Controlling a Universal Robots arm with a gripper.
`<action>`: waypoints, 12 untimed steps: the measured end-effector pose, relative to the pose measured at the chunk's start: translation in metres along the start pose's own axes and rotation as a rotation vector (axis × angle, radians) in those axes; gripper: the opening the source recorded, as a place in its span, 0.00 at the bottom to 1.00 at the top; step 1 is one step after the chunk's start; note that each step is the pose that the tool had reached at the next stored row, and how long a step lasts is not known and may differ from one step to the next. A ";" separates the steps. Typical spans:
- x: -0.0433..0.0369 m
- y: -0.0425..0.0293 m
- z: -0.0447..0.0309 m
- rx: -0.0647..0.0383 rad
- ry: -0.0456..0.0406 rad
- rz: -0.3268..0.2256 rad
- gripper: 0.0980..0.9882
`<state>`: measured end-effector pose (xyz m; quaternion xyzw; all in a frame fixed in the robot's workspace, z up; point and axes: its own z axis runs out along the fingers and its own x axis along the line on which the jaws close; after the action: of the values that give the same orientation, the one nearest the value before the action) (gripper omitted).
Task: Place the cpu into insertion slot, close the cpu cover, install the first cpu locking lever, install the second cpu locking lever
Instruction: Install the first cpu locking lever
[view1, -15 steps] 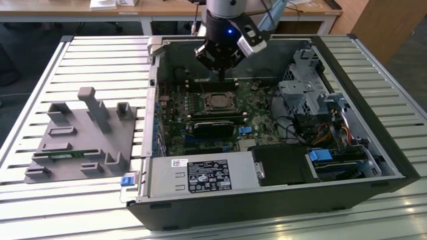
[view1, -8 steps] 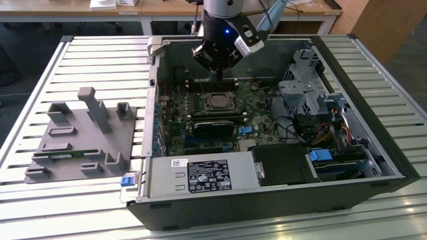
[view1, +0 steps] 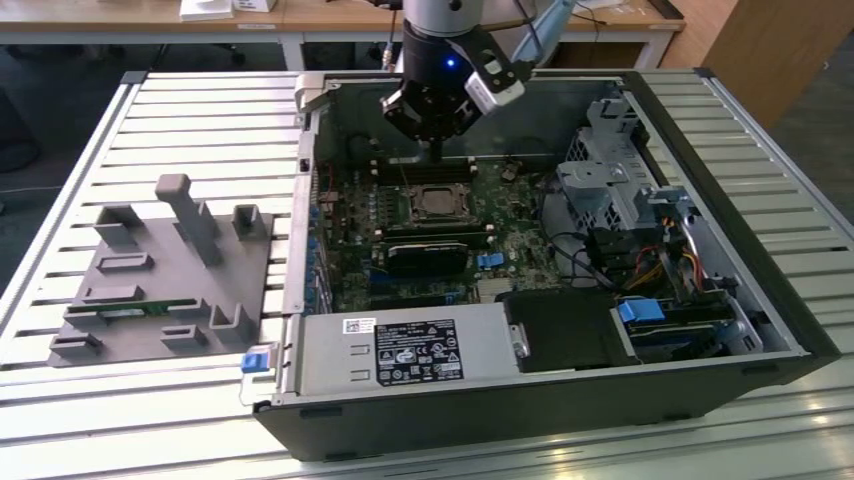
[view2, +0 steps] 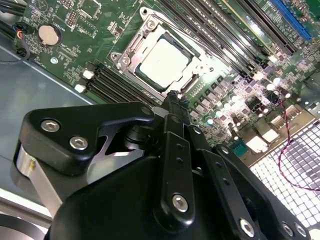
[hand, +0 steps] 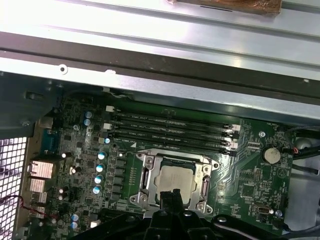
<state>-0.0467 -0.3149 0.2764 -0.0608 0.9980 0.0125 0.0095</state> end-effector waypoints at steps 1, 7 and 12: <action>0.0003 0.0001 0.0000 0.000 0.0000 0.000 0.01; 0.0023 0.0003 0.0000 0.000 0.0000 0.000 0.01; 0.0041 0.0005 0.0000 0.000 0.0000 0.000 0.01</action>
<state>-0.0508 -0.3149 0.2763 -0.0608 0.9980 0.0125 0.0095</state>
